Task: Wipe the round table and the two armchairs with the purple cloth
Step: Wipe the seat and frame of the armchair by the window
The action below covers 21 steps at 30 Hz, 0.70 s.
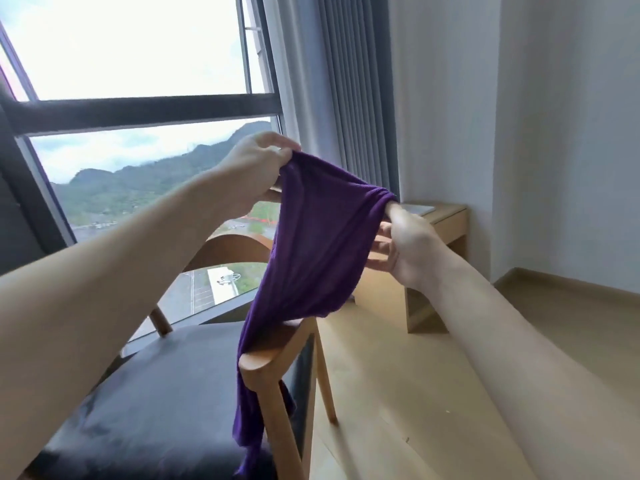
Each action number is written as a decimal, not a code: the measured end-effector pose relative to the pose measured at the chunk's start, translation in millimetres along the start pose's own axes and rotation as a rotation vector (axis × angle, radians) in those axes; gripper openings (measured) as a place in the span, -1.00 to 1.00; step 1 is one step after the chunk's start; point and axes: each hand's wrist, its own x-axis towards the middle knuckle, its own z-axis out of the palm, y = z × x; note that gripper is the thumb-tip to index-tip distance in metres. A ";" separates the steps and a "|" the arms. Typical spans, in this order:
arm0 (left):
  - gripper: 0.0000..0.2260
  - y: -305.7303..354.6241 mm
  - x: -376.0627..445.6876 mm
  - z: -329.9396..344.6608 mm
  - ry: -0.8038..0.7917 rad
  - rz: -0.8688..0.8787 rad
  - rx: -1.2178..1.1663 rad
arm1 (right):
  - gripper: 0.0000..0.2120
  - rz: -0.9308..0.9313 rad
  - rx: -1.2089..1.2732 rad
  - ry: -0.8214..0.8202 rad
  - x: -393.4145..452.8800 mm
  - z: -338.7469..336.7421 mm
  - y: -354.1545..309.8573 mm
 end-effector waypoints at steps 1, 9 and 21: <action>-0.81 14.7 1.8 1.3 0.012 -0.001 -0.037 | -0.64 -0.022 -0.031 0.005 0.5 -4.9 -16.0; -0.76 51.3 17.3 48.6 0.040 -0.092 -0.262 | -0.58 -0.046 -0.288 0.065 12.1 -56.5 -73.0; -0.34 -98.9 77.3 87.3 -0.357 0.594 1.015 | -0.55 0.186 -0.243 -0.010 84.1 -109.9 44.2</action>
